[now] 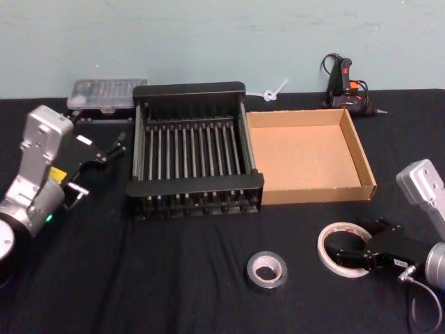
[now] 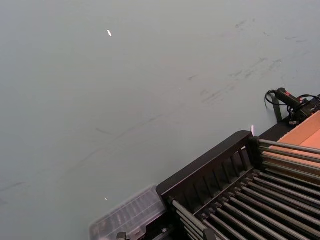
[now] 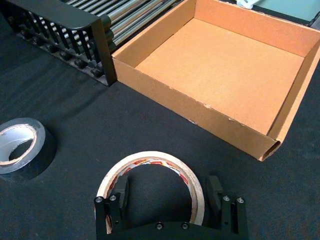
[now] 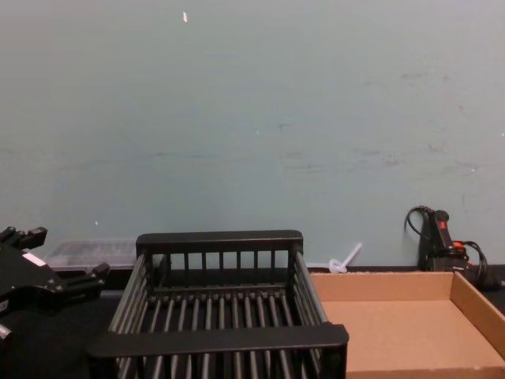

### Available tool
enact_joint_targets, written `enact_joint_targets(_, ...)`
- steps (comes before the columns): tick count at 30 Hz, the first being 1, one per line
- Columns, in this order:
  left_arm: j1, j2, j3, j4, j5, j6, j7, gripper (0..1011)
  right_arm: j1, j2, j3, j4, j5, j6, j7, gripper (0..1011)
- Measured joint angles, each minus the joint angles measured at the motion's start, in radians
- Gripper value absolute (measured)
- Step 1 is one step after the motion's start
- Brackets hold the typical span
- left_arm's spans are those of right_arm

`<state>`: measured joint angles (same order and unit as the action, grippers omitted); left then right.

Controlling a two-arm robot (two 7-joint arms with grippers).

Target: Pick up the white tape and place it into the black box , Pick up the silver tape and place it into the brown box.

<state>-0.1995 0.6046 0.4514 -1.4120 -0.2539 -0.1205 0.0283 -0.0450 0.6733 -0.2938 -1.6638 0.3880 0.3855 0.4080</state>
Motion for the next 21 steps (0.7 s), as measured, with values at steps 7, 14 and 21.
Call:
enact_joint_targets(7,0.000,0.000,0.000,0.000,0.000,0.000,0.000,1002,0.000,0.000,0.000,0.000,0.001,0.001,0.000,1003)
enact_joint_targets(14,0.000,0.000,0.000,0.000,0.000,0.000,0.000,1001,0.000,0.001,0.000,0.000,0.001,0.001,0.000,1002)
enact_joint_targets(21,0.000,0.000,0.000,0.000,0.000,0.000,0.000,1001,0.000,0.001,0.000,0.000,0.001,0.001,-0.001,978)
